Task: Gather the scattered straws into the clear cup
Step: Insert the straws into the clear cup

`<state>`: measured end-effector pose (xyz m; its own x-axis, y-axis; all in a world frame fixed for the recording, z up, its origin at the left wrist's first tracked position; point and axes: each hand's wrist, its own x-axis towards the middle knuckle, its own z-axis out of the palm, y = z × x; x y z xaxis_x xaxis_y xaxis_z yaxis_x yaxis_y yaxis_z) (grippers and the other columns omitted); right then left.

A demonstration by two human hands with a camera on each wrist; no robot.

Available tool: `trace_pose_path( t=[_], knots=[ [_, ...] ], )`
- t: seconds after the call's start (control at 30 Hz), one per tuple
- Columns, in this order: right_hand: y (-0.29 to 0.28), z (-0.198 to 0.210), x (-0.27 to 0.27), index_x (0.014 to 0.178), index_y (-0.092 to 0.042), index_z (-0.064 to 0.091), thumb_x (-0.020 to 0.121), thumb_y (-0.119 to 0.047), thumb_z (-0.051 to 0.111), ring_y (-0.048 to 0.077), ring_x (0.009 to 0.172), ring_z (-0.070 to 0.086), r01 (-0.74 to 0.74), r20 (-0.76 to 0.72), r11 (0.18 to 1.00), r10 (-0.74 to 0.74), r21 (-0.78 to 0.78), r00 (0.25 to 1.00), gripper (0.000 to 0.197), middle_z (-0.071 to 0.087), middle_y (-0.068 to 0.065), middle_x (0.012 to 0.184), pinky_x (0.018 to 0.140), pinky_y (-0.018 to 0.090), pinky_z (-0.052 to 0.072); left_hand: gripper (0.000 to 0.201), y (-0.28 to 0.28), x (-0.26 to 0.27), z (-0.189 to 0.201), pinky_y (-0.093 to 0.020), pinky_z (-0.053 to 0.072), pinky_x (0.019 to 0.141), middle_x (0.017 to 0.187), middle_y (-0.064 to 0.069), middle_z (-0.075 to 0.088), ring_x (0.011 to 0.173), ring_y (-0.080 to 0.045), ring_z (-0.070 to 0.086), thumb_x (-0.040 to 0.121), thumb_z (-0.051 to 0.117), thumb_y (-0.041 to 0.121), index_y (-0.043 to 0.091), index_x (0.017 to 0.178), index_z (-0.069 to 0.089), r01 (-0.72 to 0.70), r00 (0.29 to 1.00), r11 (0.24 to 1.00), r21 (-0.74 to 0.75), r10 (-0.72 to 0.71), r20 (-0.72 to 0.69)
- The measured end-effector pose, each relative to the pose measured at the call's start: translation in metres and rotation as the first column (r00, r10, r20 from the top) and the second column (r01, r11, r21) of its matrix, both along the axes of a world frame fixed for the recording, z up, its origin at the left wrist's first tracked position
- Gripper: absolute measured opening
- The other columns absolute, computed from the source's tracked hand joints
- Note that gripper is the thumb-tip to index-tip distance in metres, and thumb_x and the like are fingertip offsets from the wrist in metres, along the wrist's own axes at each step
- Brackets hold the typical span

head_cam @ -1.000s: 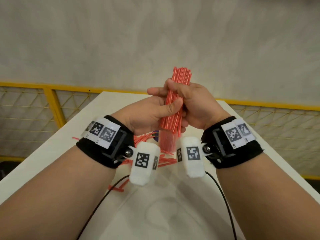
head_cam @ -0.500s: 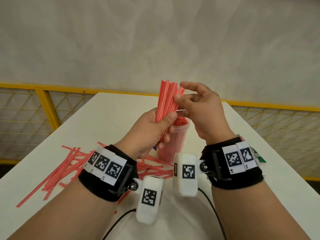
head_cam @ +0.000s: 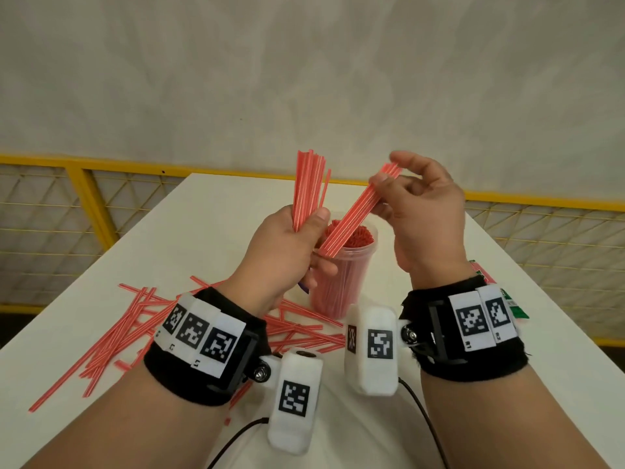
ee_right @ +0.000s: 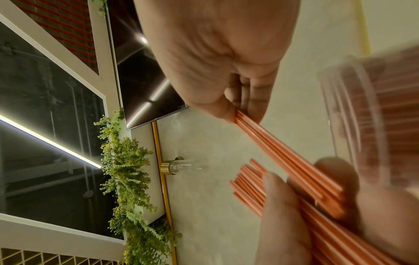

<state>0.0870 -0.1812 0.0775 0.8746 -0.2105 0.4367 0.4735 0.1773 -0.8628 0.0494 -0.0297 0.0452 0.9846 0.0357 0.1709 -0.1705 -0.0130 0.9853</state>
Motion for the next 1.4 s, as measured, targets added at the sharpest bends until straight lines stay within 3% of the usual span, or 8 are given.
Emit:
trace_pose_path(
  t=[0.1,0.23,0.47,0.57,0.67,0.97,1.17,1.4],
  knots=[
    [-0.007,0.002,0.001,0.1,-0.021,0.062,0.086,0.001,0.066,0.012,0.064,0.066,0.152,0.068,0.986,-0.157,0.074,0.985,0.027,0.064,-0.002,0.061,0.062,0.028,0.055,0.022,0.005,0.003,0.001,-0.021,0.039,0.036,0.064,0.005,0.068,0.046,-0.012,0.059,0.099,0.051,0.038,0.017,0.098,0.056,-0.051,0.999,0.999,0.006,0.051,-0.009],
    [-0.005,-0.003,0.0,0.101,-0.03,0.059,0.086,-0.006,0.066,0.016,0.069,0.064,0.334,0.231,0.943,-0.327,0.01,0.916,0.029,0.063,-0.003,0.072,0.071,0.045,0.058,0.022,0.007,0.003,0.001,-0.019,0.035,0.036,0.056,0.009,0.06,0.041,-0.006,0.047,0.099,0.051,0.037,0.016,0.096,0.056,-0.079,0.996,0.997,-0.001,0.079,-0.03],
    [0.005,-0.019,0.005,0.101,-0.033,0.062,0.085,-0.007,0.067,0.014,0.071,0.061,0.306,0.229,0.906,-0.244,-0.291,0.942,0.031,0.064,-0.002,0.077,0.071,0.036,0.053,0.028,0.005,0.002,0.003,-0.02,0.031,0.036,0.062,0.003,0.052,0.043,-0.008,0.038,0.097,0.053,0.04,0.012,0.1,0.055,-0.046,0.997,0.998,-0.049,0.043,-0.063],
    [0.004,-0.021,0.006,0.093,-0.03,0.072,0.084,-0.022,0.069,0.007,0.092,0.064,0.154,0.053,0.678,-0.167,-0.719,0.984,0.012,0.071,-0.011,0.096,0.087,0.028,0.048,0.027,0.002,0.001,0.004,-0.019,0.028,0.035,0.062,0.002,0.054,0.042,-0.008,0.036,0.097,0.052,0.042,0.016,0.105,0.052,-0.03,0.997,0.994,-0.104,0.022,-0.075],
    [0.0,-0.023,0.006,0.092,-0.022,0.076,0.086,-0.022,0.067,0.009,0.118,0.055,-0.008,-0.074,0.509,-0.11,-0.861,0.991,0.011,0.064,-0.007,0.127,0.092,0.019,0.035,0.023,0.001,0.001,0.003,-0.018,0.028,0.034,0.062,0.007,0.06,0.041,-0.008,0.041,0.098,0.051,0.039,0.017,0.103,0.054,-0.026,0.997,0.993,-0.114,0.017,-0.075],
    [0.007,-0.007,-0.006,0.114,-0.024,0.066,0.09,-0.028,0.066,-0.002,0.079,0.066,0.09,0.026,0.869,-0.089,-0.487,0.996,0.024,0.071,-0.012,0.088,0.075,0.019,0.053,0.019,0.002,0.0,0.002,-0.018,0.031,0.034,0.067,0.01,0.063,0.044,-0.008,0.048,0.097,0.055,0.037,0.019,0.1,0.06,0.059,0.996,0.993,-0.103,-0.066,-0.063],
    [0.011,-0.001,-0.014,0.111,-0.025,0.062,0.086,-0.017,0.071,0.002,0.051,0.059,-0.038,-0.034,0.939,0.028,-0.342,0.999,0.027,0.069,-0.001,0.066,0.058,0.022,0.051,0.02,0.001,-0.003,0.003,-0.017,0.032,0.034,0.071,0.006,0.065,0.045,-0.009,0.052,0.094,0.057,0.038,0.024,0.107,0.061,0.159,0.985,0.982,-0.102,-0.165,-0.054],
    [0.01,0.002,-0.017,0.107,-0.017,0.064,0.085,-0.008,0.071,0.014,0.061,0.067,-0.126,-0.091,0.976,0.111,-0.18,0.99,0.026,0.069,0.021,0.077,0.053,0.022,0.051,0.027,0.0,-0.006,0.005,-0.02,0.036,0.035,0.076,0.003,0.07,0.049,-0.012,0.06,0.094,0.056,0.041,0.023,0.114,0.059,0.146,0.987,0.984,-0.099,-0.151,-0.047]
  ],
)
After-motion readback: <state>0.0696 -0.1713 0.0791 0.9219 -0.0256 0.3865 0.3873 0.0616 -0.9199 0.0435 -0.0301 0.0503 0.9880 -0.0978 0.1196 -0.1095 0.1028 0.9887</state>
